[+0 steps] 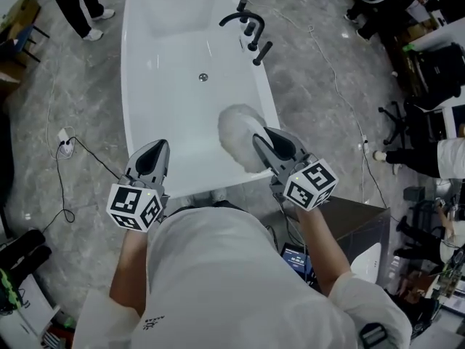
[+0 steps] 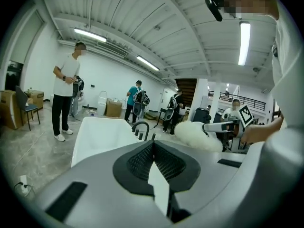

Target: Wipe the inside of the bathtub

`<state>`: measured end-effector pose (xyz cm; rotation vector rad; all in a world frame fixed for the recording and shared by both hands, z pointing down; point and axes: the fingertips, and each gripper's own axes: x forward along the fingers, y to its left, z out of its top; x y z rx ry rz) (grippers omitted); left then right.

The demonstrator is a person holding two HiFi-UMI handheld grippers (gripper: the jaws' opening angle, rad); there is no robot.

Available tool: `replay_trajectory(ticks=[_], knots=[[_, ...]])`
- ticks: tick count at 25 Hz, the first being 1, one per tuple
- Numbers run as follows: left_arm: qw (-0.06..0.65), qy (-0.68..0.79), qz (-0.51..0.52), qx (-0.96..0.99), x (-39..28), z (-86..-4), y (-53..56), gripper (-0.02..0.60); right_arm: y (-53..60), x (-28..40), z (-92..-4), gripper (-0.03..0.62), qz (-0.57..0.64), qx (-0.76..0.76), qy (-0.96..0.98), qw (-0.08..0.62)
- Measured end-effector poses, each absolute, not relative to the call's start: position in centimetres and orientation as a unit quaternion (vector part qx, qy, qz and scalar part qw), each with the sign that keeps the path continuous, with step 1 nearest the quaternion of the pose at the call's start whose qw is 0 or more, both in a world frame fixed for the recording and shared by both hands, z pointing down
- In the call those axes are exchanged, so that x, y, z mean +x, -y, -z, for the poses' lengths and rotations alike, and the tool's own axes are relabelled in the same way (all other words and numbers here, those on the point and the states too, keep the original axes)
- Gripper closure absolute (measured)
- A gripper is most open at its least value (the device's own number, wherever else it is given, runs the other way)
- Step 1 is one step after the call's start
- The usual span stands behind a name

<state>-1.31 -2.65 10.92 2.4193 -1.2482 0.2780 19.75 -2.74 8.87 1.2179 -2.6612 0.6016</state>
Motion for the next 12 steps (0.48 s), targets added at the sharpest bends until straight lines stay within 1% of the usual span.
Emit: replay_trajectory(ticks=[12], knots=[[0.181, 0.434, -0.092, 0.878, 0.2, -9.3, 3.0, 0.571, 2.9, 19.3, -8.1, 0.496, -0.183, 0.401, 0.894, 0.077]])
